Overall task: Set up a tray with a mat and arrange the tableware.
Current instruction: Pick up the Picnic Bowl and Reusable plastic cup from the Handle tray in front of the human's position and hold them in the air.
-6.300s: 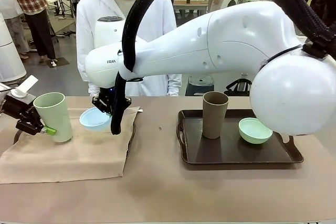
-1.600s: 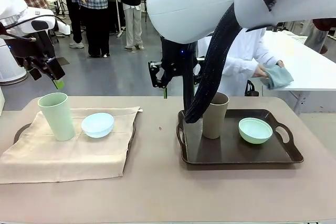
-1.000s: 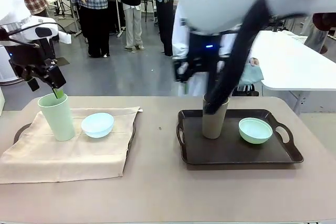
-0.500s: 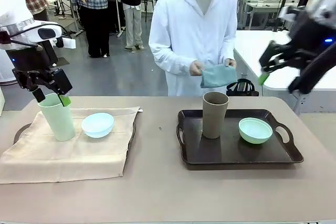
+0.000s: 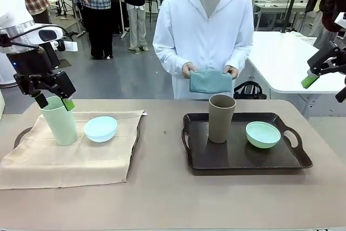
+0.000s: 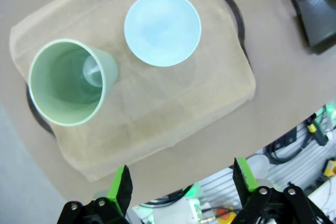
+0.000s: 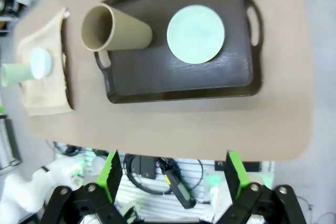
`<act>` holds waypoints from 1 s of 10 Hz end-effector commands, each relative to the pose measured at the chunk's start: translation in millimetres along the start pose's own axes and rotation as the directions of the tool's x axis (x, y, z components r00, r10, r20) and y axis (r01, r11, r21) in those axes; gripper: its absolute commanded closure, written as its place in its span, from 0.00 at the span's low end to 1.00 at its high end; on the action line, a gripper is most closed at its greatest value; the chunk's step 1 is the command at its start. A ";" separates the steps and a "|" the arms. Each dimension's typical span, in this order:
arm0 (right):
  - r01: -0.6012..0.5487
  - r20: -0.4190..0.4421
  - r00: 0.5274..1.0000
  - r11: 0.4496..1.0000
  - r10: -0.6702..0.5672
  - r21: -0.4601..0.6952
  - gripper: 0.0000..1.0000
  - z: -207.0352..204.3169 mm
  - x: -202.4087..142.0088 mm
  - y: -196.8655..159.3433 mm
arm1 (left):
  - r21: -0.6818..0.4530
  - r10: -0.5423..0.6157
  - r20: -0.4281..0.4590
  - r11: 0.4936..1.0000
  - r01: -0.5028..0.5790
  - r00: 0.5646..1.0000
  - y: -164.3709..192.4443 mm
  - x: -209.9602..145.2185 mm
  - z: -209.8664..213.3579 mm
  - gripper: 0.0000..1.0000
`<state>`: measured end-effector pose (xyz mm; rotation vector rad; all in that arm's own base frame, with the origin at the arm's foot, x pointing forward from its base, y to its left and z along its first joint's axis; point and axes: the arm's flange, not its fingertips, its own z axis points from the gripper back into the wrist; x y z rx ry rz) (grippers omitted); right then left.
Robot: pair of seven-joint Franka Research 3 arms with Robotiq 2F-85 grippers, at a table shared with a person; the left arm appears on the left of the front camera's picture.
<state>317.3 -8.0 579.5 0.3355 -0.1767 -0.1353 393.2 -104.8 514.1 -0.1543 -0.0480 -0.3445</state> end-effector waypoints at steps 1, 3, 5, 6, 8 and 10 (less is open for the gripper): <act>-0.036 0.004 0.999 0.999 0.036 0.017 0.00 3.8 -1.5 10.8 | 0.003 -0.004 0.003 1.000 0.004 1.000 -1.6 0.0 1.6 0.00; -0.007 0.004 1.000 1.000 0.007 -0.005 0.02 1.1 -0.5 3.6 | 0.000 -0.001 0.000 1.000 0.001 1.000 -0.4 0.0 0.1 0.00; 0.032 -0.093 0.996 0.985 -0.016 0.172 0.00 9.7 14.6 -52.7 | -0.114 0.084 0.021 0.990 -0.081 0.996 35.0 -13.6 1.0 0.00; 0.049 -0.109 0.994 0.965 -0.021 0.259 0.00 20.7 14.5 -95.2 | -0.193 0.129 0.025 0.973 -0.122 0.991 58.2 -27.3 9.1 0.00; 0.059 -0.111 0.994 0.913 -0.016 0.403 0.00 34.8 9.1 -161.0 | -0.323 0.176 0.059 0.935 -0.149 0.983 94.7 -52.5 25.1 0.00; 0.105 -0.083 0.994 0.830 -0.072 0.548 0.00 43.0 -1.0 -213.2 | -0.459 0.232 0.129 0.876 -0.149 0.964 133.2 -80.5 43.9 0.00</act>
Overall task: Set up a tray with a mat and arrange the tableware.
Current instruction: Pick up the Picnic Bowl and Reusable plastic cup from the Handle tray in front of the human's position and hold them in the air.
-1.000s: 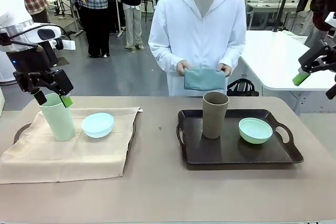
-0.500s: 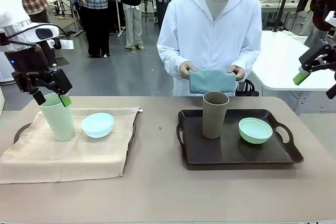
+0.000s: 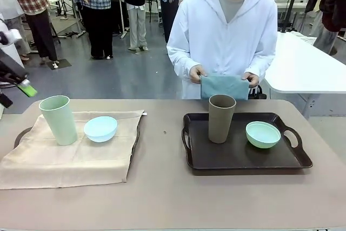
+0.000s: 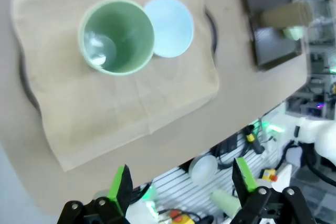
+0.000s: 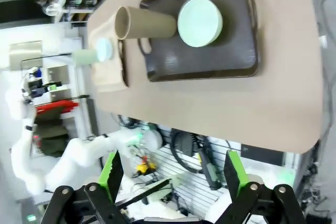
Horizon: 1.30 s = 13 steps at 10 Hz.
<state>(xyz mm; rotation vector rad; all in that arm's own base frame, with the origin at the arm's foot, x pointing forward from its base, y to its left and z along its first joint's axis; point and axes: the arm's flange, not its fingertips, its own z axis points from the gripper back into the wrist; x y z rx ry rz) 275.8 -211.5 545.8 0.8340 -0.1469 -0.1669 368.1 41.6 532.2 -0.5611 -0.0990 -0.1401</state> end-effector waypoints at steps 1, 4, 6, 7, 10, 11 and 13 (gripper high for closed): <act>0.040 0.012 0.999 0.985 -0.043 0.169 0.00 16.4 7.4 -24.9 | -0.167 0.046 0.108 0.985 -0.028 0.993 31.5 -14.2 21.3 0.00; 0.085 0.035 0.995 0.960 -0.098 0.267 0.00 16.7 -1.3 -55.9 | -0.397 0.139 0.193 0.916 -0.052 0.971 87.0 -23.5 48.4 0.00; 0.095 0.045 0.993 0.951 -0.112 0.295 0.00 12.2 -2.2 -66.1 | -0.479 0.221 0.225 0.873 -0.090 0.949 117.8 -21.7 55.6 0.00; 0.110 0.046 0.991 0.949 -0.129 0.296 0.00 10.2 -3.1 -67.4 | -0.482 0.246 0.216 0.868 -0.115 0.945 122.4 -23.5 56.0 0.00; 0.124 0.037 0.990 0.954 -0.139 0.275 0.00 13.8 -1.5 -69.1 | -0.467 0.250 0.222 0.876 -0.122 0.942 121.1 -30.3 52.2 0.00; 0.124 0.037 0.990 0.954 -0.139 0.275 0.00 13.8 -1.5 -69.1 | -0.467 0.250 0.222 0.876 -0.122 0.942 121.1 -30.3 52.2 0.00; 0.124 0.037 0.990 0.954 -0.139 0.275 0.00 13.8 -1.5 -69.1 | -0.467 0.250 0.222 0.876 -0.122 0.942 121.1 -30.3 52.2 0.00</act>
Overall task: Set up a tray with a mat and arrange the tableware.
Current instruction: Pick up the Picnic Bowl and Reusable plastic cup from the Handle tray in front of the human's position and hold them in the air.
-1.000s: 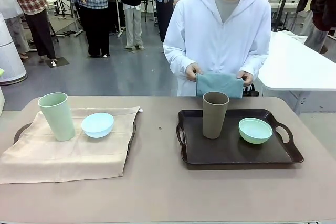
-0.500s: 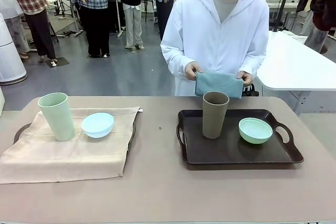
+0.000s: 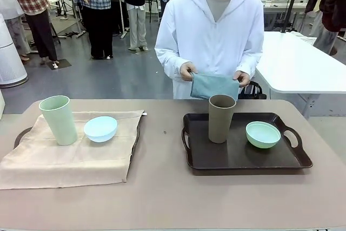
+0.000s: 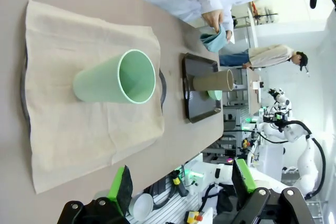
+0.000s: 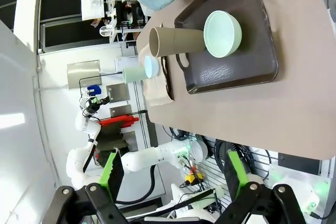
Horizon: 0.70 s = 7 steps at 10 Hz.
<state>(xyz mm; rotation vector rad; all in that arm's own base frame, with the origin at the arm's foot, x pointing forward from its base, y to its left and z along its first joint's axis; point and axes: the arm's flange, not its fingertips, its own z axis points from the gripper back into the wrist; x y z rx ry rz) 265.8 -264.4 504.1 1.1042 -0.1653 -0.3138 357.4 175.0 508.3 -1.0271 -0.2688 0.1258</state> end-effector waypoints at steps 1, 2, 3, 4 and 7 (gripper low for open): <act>-0.011 -0.004 1.000 1.000 0.011 0.012 0.00 1.7 0.4 -1.7 | -0.026 -0.016 0.011 1.000 0.016 1.000 -0.9 -2.8 0.3 0.00; -0.011 -0.004 1.000 1.000 0.011 0.012 0.00 1.7 0.4 -1.7 | -0.026 -0.016 0.011 1.000 0.016 1.000 -0.9 -2.8 0.3 0.00; -0.011 -0.004 1.000 1.000 0.011 0.012 0.00 1.7 0.4 -1.7 | -0.026 -0.016 0.011 1.000 0.016 1.000 -0.9 -2.8 0.3 0.00; -0.011 -0.004 1.000 1.000 0.011 0.012 0.00 1.7 0.4 -1.7 | -0.026 -0.016 0.011 1.000 0.016 1.000 -0.9 -2.8 0.3 0.00; -0.011 -0.004 1.000 1.000 0.011 0.012 0.00 1.7 0.4 -1.7 | -0.026 -0.016 0.011 1.000 0.016 1.000 -0.9 -2.8 0.3 0.00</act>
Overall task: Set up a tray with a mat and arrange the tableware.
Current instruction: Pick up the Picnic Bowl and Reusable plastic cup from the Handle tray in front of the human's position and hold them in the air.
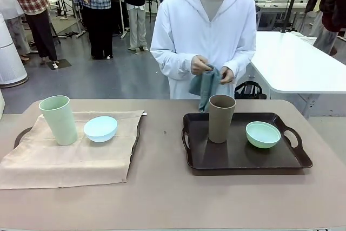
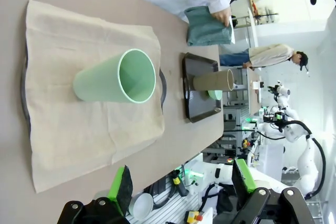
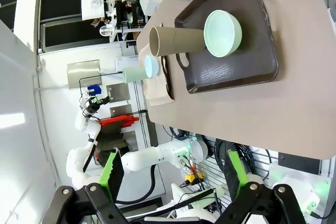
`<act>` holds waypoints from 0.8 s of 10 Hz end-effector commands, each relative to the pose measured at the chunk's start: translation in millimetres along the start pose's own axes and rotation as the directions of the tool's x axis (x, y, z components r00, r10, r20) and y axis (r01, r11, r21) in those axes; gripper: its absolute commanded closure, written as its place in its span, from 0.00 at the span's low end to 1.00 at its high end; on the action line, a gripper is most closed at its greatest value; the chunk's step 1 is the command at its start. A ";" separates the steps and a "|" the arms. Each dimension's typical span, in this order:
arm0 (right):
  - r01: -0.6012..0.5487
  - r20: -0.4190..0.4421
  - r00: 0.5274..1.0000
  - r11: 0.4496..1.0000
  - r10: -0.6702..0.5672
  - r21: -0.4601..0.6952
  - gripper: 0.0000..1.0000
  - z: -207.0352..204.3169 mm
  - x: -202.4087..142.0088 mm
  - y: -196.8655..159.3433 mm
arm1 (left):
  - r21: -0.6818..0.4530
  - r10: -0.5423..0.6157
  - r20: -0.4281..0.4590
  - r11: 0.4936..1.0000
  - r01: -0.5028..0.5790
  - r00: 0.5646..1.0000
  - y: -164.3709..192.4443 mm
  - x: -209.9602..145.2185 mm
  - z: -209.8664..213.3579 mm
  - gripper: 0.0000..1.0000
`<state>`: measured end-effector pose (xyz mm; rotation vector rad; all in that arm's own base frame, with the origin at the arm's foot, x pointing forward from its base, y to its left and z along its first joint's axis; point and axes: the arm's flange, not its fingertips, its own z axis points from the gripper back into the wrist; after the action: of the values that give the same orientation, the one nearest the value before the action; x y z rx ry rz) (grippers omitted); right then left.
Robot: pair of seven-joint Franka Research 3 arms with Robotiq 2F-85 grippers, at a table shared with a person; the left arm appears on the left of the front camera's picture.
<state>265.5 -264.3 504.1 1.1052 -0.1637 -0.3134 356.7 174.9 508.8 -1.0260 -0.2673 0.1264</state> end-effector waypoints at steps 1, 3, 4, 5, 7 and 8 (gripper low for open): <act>0.000 0.000 1.000 1.000 0.000 0.000 0.00 0.0 0.0 0.0 | 0.000 0.000 0.000 1.000 0.000 1.000 0.1 0.0 0.0 0.00; -0.079 -0.096 0.993 0.986 0.065 -0.150 0.00 -19.9 5.7 29.2 | -0.012 -0.168 -0.093 0.986 0.168 0.981 -31.8 11.3 -32.6 0.00; -0.089 -0.128 0.990 0.969 0.061 -0.229 0.00 -31.5 8.8 49.1 | 0.045 -0.241 -0.120 0.968 0.248 0.963 -52.3 12.8 -50.2 0.00; -0.102 -0.144 0.988 0.950 0.061 -0.297 0.00 -42.1 10.7 68.5 | 0.102 -0.314 -0.154 0.938 0.331 0.937 -70.2 10.5 -69.0 0.00; -0.121 -0.155 0.986 0.881 0.055 -0.458 0.00 -79.9 10.7 111.7 | 0.179 -0.492 -0.288 0.815 0.550 0.822 -117.1 -2.4 -120.9 0.00; -0.136 -0.161 0.985 0.838 0.058 -0.529 0.00 -102.1 8.4 129.9 | 0.172 -0.585 -0.339 0.731 0.660 0.737 -138.8 -14.1 -149.6 0.00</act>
<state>321.5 -146.0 576.2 0.6502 -0.0248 -0.1601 386.9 -5.6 560.4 -0.6825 -0.2594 -0.4798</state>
